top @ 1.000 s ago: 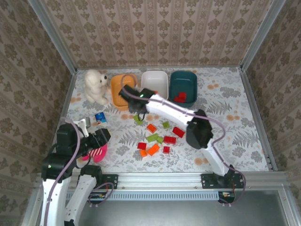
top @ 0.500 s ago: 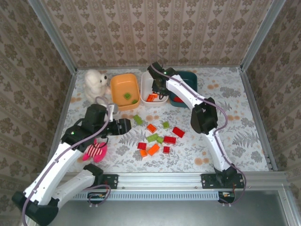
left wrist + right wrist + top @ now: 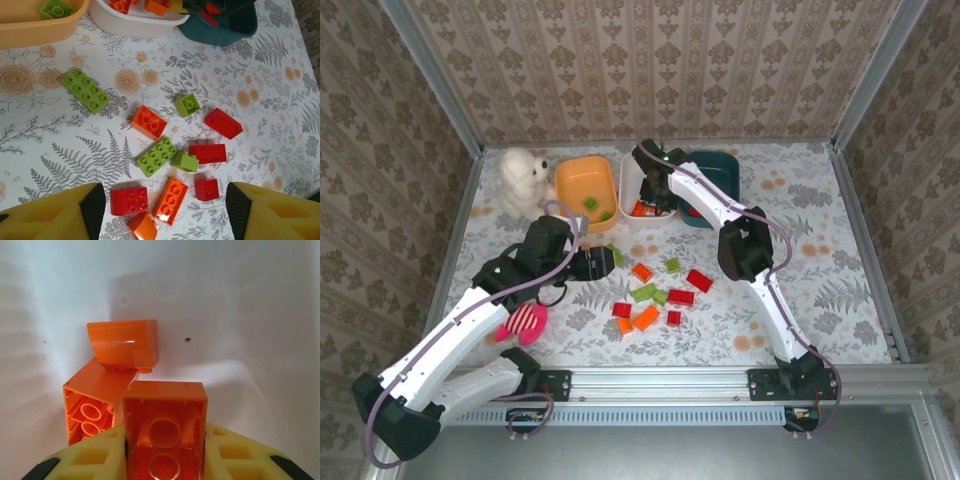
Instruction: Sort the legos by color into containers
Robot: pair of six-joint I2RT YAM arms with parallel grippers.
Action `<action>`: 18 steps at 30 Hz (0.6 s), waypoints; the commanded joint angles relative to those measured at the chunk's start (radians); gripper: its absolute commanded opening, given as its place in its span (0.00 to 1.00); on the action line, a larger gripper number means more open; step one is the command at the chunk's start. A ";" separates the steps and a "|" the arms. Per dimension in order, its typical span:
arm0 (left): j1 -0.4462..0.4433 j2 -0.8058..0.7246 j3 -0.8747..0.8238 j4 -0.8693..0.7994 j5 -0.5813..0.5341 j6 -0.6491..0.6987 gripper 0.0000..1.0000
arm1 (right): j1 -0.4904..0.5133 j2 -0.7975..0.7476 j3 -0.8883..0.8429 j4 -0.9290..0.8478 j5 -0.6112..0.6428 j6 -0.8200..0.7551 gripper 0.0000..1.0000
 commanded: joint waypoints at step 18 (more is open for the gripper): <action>-0.004 -0.033 0.046 -0.042 -0.056 0.013 0.69 | -0.007 -0.099 0.034 -0.025 -0.005 -0.016 0.57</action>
